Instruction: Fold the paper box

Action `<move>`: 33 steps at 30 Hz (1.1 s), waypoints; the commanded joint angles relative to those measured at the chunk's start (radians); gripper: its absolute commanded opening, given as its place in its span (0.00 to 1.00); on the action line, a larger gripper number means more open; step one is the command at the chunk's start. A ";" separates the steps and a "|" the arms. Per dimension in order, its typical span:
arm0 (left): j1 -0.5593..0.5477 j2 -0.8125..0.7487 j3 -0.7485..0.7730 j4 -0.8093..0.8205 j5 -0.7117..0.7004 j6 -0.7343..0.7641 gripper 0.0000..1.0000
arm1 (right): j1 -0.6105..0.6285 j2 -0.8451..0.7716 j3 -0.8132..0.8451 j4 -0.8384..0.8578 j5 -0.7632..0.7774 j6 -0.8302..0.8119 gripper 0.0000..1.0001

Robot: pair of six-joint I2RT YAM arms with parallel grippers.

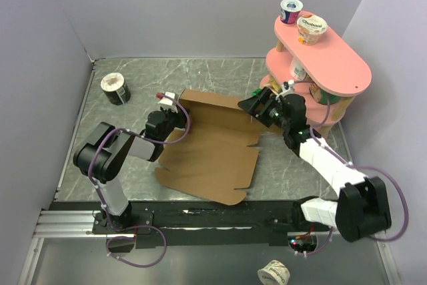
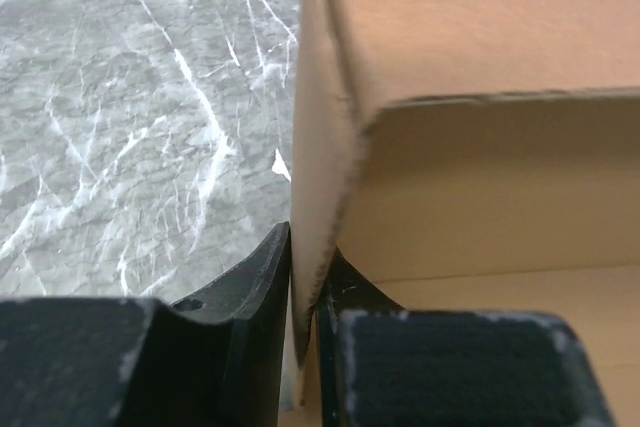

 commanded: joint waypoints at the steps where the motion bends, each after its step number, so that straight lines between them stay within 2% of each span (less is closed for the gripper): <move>1: -0.003 -0.051 0.018 -0.024 -0.012 -0.024 0.14 | -0.005 -0.130 0.015 -0.143 0.080 -0.179 1.00; 8: -0.003 -0.158 -0.008 -0.148 -0.049 0.026 0.11 | -0.013 -0.351 0.064 -0.315 0.140 -0.375 1.00; 13: -0.003 -0.263 -0.069 -0.208 -0.133 0.081 0.11 | -0.084 -0.335 0.223 -0.404 0.096 -0.499 1.00; 18: 0.005 -0.358 -0.106 -0.285 -0.147 0.076 0.11 | -0.195 -0.295 0.218 -0.303 -0.038 -0.500 0.99; 21: 0.009 -0.381 -0.117 -0.314 -0.161 0.048 0.10 | -0.238 -0.276 0.195 -0.257 -0.058 -0.481 0.95; 29: 0.029 -0.436 -0.152 -0.299 -0.147 0.028 0.10 | -0.243 -0.149 0.081 -0.102 -0.055 -0.437 0.84; 33: 0.035 -0.461 -0.169 -0.291 -0.150 0.019 0.11 | -0.240 -0.111 0.027 -0.020 -0.116 -0.389 0.80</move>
